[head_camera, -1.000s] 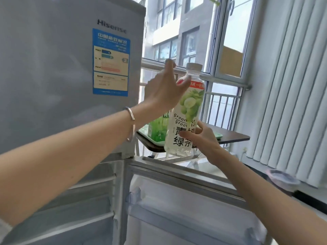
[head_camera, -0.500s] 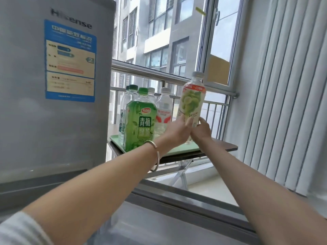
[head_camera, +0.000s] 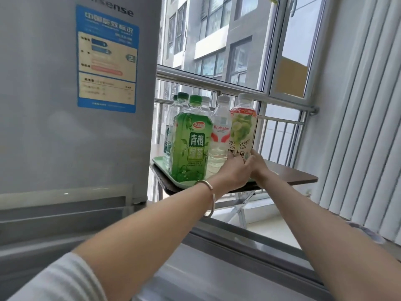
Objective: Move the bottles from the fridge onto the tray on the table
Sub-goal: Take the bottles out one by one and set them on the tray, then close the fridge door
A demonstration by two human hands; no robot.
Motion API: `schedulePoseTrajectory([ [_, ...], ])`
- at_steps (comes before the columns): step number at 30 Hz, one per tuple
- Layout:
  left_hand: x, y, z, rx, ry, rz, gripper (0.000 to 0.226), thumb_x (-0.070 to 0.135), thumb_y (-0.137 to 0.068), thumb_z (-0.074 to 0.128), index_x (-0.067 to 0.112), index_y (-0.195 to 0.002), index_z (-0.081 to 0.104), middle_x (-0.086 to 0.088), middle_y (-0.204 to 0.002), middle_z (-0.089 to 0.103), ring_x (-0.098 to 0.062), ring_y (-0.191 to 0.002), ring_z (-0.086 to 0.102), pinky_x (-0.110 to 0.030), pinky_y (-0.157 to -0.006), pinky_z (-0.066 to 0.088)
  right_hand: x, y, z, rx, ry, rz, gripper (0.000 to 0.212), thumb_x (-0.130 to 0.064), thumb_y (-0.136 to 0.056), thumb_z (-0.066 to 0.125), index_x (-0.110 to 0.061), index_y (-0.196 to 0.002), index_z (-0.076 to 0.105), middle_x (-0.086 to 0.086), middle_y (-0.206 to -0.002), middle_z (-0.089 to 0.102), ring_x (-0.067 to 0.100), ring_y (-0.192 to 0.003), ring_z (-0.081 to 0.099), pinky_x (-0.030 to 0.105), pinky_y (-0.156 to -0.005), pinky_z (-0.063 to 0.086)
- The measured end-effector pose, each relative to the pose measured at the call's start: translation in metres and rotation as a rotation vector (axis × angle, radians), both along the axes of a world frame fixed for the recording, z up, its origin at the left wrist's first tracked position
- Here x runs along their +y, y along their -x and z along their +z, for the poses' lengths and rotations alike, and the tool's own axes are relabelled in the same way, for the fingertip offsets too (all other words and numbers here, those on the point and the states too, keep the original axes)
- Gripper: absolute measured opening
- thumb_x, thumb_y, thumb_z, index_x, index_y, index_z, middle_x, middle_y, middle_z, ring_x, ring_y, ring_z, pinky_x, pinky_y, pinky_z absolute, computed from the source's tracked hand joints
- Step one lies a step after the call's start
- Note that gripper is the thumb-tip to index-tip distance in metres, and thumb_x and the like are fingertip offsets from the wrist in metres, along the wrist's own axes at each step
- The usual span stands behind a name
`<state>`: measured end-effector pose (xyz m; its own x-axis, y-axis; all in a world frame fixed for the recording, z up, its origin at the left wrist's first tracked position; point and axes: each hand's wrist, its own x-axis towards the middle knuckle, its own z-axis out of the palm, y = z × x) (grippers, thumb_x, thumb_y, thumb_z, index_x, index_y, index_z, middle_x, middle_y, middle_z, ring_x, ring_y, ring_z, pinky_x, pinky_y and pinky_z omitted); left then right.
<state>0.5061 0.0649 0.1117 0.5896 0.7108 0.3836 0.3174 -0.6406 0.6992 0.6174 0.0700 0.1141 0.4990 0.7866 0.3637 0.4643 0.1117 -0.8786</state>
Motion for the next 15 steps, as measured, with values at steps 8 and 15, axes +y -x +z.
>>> schedulePoseTrajectory([
  [8,-0.018,0.025,-0.012,-0.098,-0.056,0.045,0.030,0.018,-0.098,0.039,0.005,-0.119,0.056,-0.012,-0.122,0.059,-0.029,-0.112,0.056,-0.040,-0.095,0.047,-0.044,0.023,-0.031,-0.297,-0.277,-0.388,0.009,-0.012,-0.084,0.058,-0.010,-0.092,0.061,0.003,-0.084,0.065,0.018,-0.076,0.060,0.027,-0.066,0.048],
  [15,-0.022,0.097,-0.058,0.188,-0.430,-0.027,0.040,0.000,-0.087,0.044,0.013,-0.118,0.066,-0.005,-0.119,0.064,-0.025,-0.114,0.055,-0.038,-0.095,0.045,-0.120,0.065,-0.074,-0.608,0.073,-0.039,0.014,-0.020,-0.079,0.061,-0.019,-0.093,0.064,-0.005,-0.083,0.065,0.013,-0.074,0.060,0.037,-0.071,0.053],
])
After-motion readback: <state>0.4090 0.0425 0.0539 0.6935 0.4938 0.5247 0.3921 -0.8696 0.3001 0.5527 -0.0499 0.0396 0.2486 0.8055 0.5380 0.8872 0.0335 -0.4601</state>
